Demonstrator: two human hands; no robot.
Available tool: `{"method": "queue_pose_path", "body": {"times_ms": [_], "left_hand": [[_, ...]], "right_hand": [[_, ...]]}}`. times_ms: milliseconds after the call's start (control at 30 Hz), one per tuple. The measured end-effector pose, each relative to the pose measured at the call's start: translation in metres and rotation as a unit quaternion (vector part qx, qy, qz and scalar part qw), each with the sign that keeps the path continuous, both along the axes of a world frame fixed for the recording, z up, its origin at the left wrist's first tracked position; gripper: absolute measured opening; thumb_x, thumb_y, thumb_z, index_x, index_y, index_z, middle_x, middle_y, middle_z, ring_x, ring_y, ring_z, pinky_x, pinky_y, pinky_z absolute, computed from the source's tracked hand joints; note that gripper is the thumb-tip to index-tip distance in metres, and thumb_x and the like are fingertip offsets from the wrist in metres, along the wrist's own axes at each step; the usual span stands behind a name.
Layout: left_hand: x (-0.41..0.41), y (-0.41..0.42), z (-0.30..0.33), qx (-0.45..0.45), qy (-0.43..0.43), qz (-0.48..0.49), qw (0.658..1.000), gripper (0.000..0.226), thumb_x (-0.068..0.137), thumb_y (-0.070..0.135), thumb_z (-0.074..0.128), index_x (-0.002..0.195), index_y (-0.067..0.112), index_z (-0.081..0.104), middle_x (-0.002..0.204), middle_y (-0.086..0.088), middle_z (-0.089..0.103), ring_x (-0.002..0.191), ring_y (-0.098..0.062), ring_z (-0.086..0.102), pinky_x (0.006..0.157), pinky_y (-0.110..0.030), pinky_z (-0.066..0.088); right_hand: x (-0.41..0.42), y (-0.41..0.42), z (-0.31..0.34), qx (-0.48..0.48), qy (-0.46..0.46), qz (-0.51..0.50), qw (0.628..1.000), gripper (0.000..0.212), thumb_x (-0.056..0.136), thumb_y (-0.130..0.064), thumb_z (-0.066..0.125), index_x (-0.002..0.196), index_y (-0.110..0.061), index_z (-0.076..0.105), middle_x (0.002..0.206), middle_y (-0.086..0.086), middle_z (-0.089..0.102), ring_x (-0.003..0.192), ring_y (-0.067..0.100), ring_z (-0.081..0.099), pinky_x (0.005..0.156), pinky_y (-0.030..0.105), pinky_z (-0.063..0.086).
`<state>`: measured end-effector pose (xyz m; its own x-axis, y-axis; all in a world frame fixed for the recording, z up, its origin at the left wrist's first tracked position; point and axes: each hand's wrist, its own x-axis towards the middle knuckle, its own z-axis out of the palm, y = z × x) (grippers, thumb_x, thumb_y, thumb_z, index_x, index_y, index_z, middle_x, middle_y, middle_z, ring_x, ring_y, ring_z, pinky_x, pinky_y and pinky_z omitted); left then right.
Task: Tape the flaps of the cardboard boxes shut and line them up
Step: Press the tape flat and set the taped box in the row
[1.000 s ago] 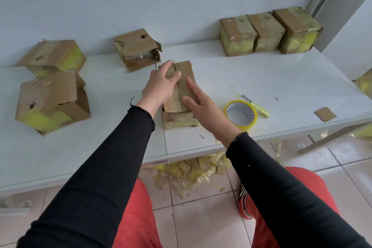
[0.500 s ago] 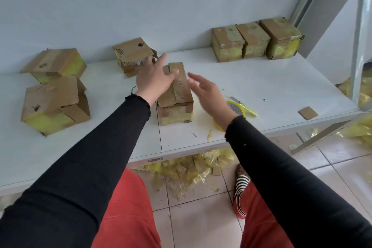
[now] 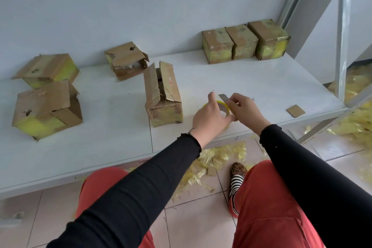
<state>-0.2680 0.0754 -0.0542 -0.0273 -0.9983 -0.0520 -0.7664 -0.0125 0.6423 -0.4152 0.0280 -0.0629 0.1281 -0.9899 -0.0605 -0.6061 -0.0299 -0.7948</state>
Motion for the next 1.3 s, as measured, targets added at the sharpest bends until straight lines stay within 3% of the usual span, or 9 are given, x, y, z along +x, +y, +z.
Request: {"method": "queue_pose_path", "body": {"times_ms": [133,400,600,733,867,967,1067,1133,1300], "left_hand": [[0.015,-0.007,0.004,0.049,0.037,0.014,0.998,0.066,0.089,0.06,0.064,0.139,0.021,0.045,0.115,0.006,0.066,0.106,-0.025,0.064,0.072,-0.035,0.044],[0.043,0.026,0.035,0.064,0.356,0.076,0.929,0.002,0.079,0.029,0.075,0.078,0.027,0.076,0.072,0.01,0.07,0.061,-0.006,0.064,0.056,-0.017,0.046],[0.051,0.038,0.069,0.052,0.351,0.105,0.929,0.009,0.085,0.02,0.076,0.079,0.018,0.071,0.076,0.001,0.063,0.069,-0.013,0.056,0.063,-0.025,0.041],[0.07,0.059,0.086,0.04,0.37,0.107,0.922,0.012,0.086,0.019,0.078,0.083,0.009,0.072,0.081,-0.009,0.066,0.071,-0.018,0.056,0.066,-0.029,0.042],[0.105,0.073,0.108,-0.061,0.399,0.111,0.908,0.007,0.073,0.026,0.084,0.071,0.029,0.079,0.104,0.001,0.072,0.09,-0.008,0.065,0.079,-0.024,0.049],[0.125,0.07,0.123,-0.141,0.356,0.089,0.919,0.009,0.069,0.027,0.083,0.07,0.035,0.079,0.111,0.012,0.066,0.111,-0.007,0.062,0.098,-0.025,0.045],[0.145,0.06,0.13,-0.147,0.373,0.06,0.914,0.01,0.076,0.019,0.082,0.074,0.027,0.078,0.086,0.011,0.076,0.086,-0.002,0.068,0.081,-0.016,0.049],[0.159,0.052,0.132,-0.14,0.382,0.064,0.911,0.019,0.083,0.014,0.081,0.069,0.026,0.075,0.076,0.011,0.074,0.074,-0.001,0.066,0.071,-0.013,0.049],[0.177,0.035,0.125,-0.038,0.426,0.11,0.897,0.023,0.088,0.019,0.078,0.07,0.023,0.064,0.068,0.01,0.069,0.059,-0.003,0.065,0.052,-0.016,0.05]], "right_hand": [[0.012,0.014,0.014,-0.199,0.129,0.077,0.969,0.022,0.106,-0.03,0.045,0.09,-0.018,0.051,0.091,-0.004,0.053,0.069,0.024,0.053,0.059,0.037,0.04],[0.022,0.027,0.047,-0.278,0.136,0.177,0.934,0.017,0.108,-0.032,0.035,0.1,-0.021,0.044,0.082,-0.011,0.052,0.066,0.021,0.045,0.057,0.037,0.039],[0.035,0.029,0.06,-0.239,0.069,0.241,0.938,0.017,0.109,-0.033,0.035,0.104,-0.02,0.044,0.088,-0.015,0.055,0.083,0.002,0.051,0.07,0.034,0.039],[0.025,0.021,0.063,-0.183,0.004,0.143,0.973,0.02,0.11,-0.026,0.04,0.111,-0.009,0.05,0.095,0.007,0.059,0.087,0.023,0.052,0.08,0.046,0.045],[0.021,0.028,0.072,-0.146,-0.104,0.044,0.983,0.036,0.098,-0.041,0.061,0.079,-0.018,0.042,0.066,-0.012,0.038,0.059,0.009,0.034,0.055,0.026,0.03],[0.063,0.054,0.083,-0.091,-0.218,0.015,0.972,0.047,0.098,-0.043,0.063,0.065,-0.016,0.044,0.061,-0.01,0.041,0.054,0.006,0.033,0.06,0.029,0.029],[0.096,0.086,0.084,-0.124,-0.186,0.092,0.97,0.04,0.108,-0.039,0.043,0.093,-0.012,0.069,0.096,-0.01,0.059,0.078,-0.003,0.053,0.078,0.026,0.04],[0.112,0.109,0.086,-0.159,-0.178,0.171,0.956,0.04,0.11,-0.038,0.033,0.115,-0.014,0.065,0.114,-0.007,0.055,0.101,0.0,0.055,0.085,0.018,0.042],[0.145,0.126,0.079,-0.152,-0.089,0.25,0.952,0.034,0.11,-0.027,0.039,0.127,-0.003,0.055,0.126,0.005,0.057,0.125,0.02,0.044,0.112,0.034,0.035]]}}
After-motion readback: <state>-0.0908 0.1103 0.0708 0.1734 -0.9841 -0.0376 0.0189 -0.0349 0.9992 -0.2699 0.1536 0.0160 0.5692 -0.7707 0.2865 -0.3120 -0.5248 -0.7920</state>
